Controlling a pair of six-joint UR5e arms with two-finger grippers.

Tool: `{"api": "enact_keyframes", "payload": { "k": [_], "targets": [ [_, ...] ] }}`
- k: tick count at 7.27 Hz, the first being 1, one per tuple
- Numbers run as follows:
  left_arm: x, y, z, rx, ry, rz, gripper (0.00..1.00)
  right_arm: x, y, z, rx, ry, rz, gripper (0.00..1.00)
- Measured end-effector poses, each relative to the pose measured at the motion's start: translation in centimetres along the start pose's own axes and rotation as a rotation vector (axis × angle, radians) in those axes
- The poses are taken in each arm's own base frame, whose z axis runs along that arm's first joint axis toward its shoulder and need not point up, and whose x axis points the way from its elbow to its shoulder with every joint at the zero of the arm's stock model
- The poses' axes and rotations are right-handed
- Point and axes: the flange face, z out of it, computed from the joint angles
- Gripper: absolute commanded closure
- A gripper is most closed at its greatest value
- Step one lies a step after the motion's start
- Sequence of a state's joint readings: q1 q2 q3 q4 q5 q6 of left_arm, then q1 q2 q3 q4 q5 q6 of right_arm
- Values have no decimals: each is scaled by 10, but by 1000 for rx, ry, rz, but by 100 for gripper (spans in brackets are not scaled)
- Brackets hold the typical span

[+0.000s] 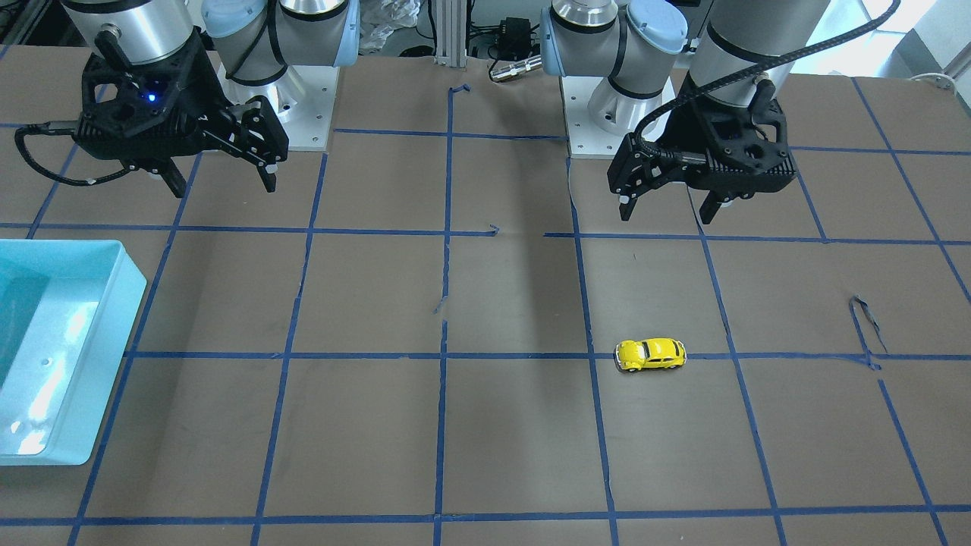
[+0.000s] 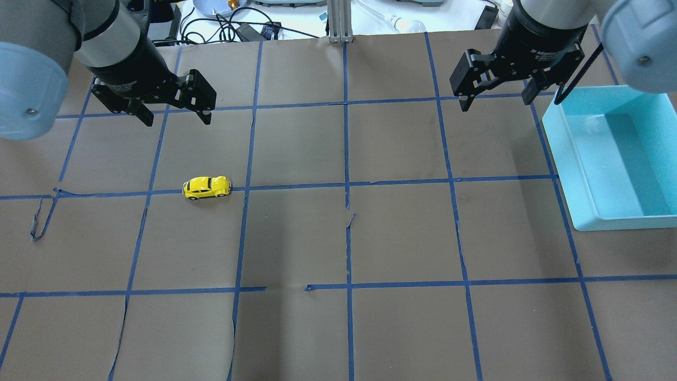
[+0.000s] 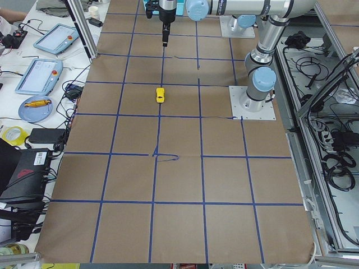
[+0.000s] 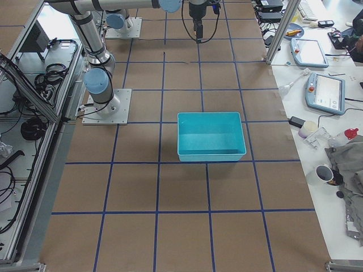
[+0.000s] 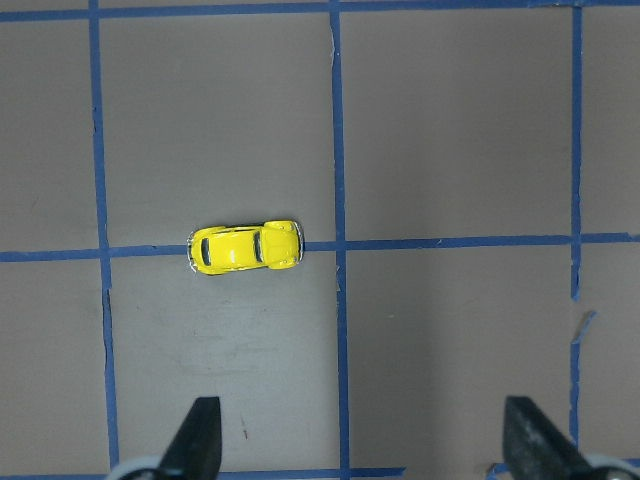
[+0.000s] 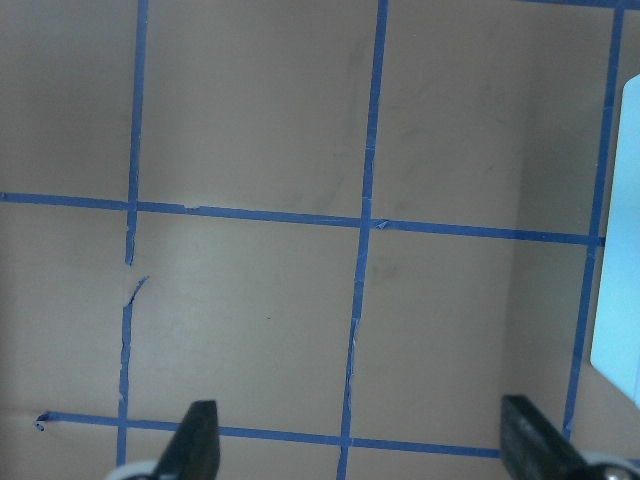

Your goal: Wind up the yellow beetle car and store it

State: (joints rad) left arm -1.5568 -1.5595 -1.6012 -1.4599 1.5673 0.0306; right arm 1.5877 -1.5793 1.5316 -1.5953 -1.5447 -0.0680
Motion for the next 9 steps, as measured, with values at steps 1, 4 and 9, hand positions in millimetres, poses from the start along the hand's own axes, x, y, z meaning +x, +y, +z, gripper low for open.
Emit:
{"api": "enact_keyframes", "payload": {
  "k": [1, 4, 9],
  "targets": [
    [0, 0, 1, -5, 2, 0, 0, 0, 0, 0, 1, 0, 0, 0],
    [2, -4, 10, -14, 12, 0, 0, 0, 0, -1, 1, 0, 1, 0],
    [2, -4, 12, -18, 12, 1, 0, 0, 1, 0, -1, 0, 2, 0]
  ]
}}
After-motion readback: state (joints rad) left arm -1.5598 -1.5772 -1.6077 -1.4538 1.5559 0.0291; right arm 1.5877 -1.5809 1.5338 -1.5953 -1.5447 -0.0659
